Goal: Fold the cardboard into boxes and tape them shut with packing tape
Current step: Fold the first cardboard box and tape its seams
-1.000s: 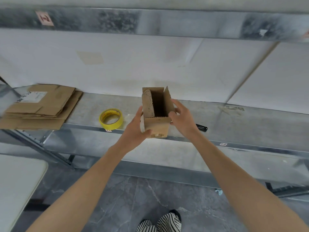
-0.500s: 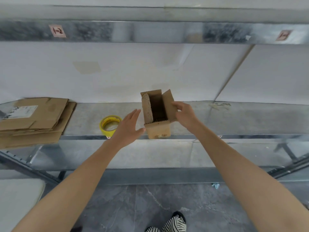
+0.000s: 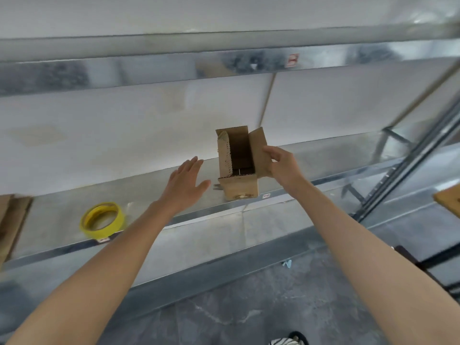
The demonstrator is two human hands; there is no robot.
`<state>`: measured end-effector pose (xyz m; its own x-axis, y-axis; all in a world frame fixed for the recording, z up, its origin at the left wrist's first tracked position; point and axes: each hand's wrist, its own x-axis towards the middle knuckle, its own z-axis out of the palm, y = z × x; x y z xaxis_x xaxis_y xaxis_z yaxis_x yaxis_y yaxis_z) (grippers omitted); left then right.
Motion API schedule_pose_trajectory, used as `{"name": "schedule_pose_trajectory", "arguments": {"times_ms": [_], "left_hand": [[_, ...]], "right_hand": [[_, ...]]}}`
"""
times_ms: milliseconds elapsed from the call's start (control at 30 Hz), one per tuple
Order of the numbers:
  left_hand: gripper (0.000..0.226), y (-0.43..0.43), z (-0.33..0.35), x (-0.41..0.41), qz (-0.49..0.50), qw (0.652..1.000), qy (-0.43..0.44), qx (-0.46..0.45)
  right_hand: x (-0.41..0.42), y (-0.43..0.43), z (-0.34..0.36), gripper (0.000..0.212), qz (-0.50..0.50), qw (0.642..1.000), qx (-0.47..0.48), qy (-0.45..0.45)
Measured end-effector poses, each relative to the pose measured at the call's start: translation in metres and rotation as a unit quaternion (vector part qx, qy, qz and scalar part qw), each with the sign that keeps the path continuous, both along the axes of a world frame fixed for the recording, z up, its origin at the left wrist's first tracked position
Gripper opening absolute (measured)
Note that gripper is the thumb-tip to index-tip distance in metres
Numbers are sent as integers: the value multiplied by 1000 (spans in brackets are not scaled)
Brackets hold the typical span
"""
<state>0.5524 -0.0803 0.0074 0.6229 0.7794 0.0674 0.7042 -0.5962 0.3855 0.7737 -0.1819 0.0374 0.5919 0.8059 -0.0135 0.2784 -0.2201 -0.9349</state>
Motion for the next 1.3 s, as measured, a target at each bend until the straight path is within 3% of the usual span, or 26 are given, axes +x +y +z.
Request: {"name": "schedule_pose_trajectory", "arguments": {"times_ms": [300,767,1300], "left_hand": [[59,-32,7,145,-85,996,-5,1],[56,-105,3,362,-113,993,15,-5],[76,-97,-25,544,-231,969,72,-38]], "right_hand": [[131,-71,3,47,-62,998,6,7],[339,-148,-12,51,-81,996,-14,28],[506,-122,-31,60,-128,989,-67,6]]}}
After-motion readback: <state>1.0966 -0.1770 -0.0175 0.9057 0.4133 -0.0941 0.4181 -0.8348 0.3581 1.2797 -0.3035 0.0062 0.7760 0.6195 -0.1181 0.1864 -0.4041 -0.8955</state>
